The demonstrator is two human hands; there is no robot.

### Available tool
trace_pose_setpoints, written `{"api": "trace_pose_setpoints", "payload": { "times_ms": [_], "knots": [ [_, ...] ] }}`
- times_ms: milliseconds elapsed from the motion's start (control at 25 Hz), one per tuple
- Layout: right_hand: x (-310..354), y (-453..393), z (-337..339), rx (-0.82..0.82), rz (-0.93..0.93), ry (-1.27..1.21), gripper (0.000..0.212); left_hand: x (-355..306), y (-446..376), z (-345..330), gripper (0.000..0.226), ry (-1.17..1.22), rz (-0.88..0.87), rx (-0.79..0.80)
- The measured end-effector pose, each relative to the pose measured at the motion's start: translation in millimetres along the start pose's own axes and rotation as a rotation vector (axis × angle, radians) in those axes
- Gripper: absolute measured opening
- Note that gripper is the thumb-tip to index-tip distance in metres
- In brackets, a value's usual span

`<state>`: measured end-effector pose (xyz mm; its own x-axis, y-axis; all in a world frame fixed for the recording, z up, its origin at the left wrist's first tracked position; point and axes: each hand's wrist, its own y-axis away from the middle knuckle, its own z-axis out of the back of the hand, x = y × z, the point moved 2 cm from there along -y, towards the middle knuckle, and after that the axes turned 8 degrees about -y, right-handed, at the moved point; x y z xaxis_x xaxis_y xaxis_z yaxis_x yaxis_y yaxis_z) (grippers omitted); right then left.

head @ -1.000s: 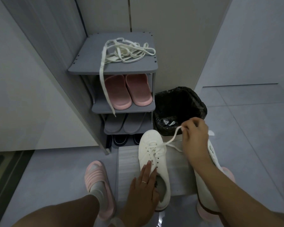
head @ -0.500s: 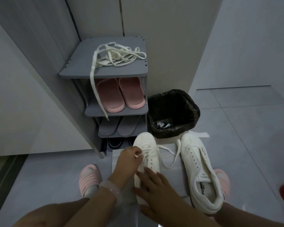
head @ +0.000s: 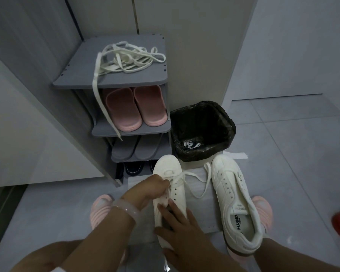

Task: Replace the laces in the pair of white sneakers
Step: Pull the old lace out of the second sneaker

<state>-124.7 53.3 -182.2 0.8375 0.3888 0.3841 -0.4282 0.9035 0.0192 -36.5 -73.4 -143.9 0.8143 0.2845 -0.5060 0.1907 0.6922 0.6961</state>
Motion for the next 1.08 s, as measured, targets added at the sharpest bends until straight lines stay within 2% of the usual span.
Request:
{"api": "trace_pose_setpoints", "payload": {
  "times_ms": [120,160,280,480,520,560,680,720,760,840,1000,1080],
  "knots": [
    [-3,-1,-1,0.042,0.023,-0.056,0.041,2,6,5,0.030,0.454,0.046,0.104],
    [-3,0,-2,0.034,0.041,-0.066,0.042,7,6,7,0.029,0.543,0.061,0.050],
    [-3,0,-3,0.009,0.007,-0.019,0.044,27,0,3,0.021,0.310,-0.016,-0.298],
    [-1,1,-8,-0.069,-0.007,-0.020,0.043,20,-1,-25,0.011,-0.299,-0.348,-0.491],
    [-1,1,-8,-0.087,-0.002,-0.031,0.043,17,-5,-25,0.014,-0.305,-0.358,-0.511],
    [0,1,-9,-0.099,-0.001,-0.049,0.043,13,-9,-20,0.018,-0.200,-0.325,-0.512],
    [0,1,-9,-0.112,0.008,-0.070,0.044,15,-18,-5,0.033,0.386,-0.170,-0.358],
    [0,0,-8,-0.111,0.010,-0.066,0.044,17,-15,-3,0.033,0.486,-0.125,-0.323],
    [0,0,-8,-0.103,0.008,-0.069,0.044,21,-10,-5,0.029,0.474,-0.099,-0.348],
    [0,1,-8,-0.099,0.004,-0.080,0.043,28,0,-13,0.024,0.330,-0.098,-0.499],
    [1,0,-9,-0.089,-0.020,-0.099,0.044,37,-1,-29,0.014,0.030,-0.146,-0.565],
    [1,1,-8,-0.090,-0.026,-0.096,0.044,32,-2,-24,0.011,-0.042,-0.173,-0.610]
  ]
}}
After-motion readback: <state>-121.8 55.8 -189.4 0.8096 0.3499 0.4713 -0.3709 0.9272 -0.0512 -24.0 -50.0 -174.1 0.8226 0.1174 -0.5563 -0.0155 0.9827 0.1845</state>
